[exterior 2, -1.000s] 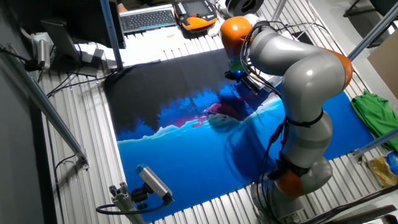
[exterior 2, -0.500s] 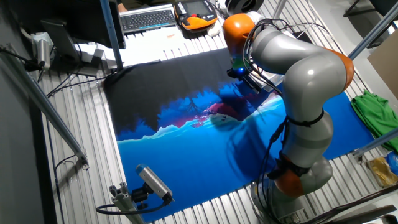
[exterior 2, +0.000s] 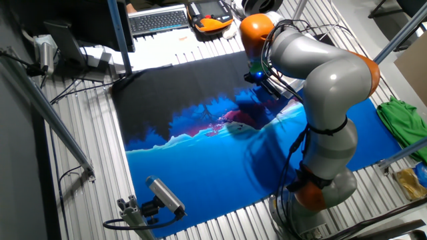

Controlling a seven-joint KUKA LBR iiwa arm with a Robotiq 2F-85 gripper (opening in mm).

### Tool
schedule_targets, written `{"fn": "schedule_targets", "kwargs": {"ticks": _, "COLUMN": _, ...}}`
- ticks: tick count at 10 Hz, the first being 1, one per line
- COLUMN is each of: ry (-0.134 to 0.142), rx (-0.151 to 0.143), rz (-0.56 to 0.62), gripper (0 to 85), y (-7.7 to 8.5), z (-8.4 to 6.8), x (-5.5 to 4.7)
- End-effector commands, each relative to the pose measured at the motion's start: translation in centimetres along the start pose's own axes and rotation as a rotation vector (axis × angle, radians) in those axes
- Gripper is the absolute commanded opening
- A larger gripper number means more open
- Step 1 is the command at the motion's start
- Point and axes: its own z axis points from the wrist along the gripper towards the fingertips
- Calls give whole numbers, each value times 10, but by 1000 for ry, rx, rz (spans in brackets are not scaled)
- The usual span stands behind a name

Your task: Use the gripper to push and close the drawer

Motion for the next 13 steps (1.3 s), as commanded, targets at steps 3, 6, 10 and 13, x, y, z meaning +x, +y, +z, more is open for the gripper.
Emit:
{"fn": "schedule_targets", "kwargs": {"ticks": 3, "ry": -1, "rx": 4, "rz": -5, "gripper": 0, "y": -2, "z": 0, "x": -2}}
{"fn": "schedule_targets", "kwargs": {"ticks": 6, "ry": -2, "rx": 3, "rz": -8, "gripper": 0, "y": -4, "z": 2, "x": -4}}
{"fn": "schedule_targets", "kwargs": {"ticks": 10, "ry": -5, "rx": 1, "rz": -24, "gripper": 0, "y": -15, "z": 2, "x": -8}}
{"fn": "schedule_targets", "kwargs": {"ticks": 13, "ry": -3, "rx": -1, "rz": -40, "gripper": 0, "y": -24, "z": 1, "x": -13}}
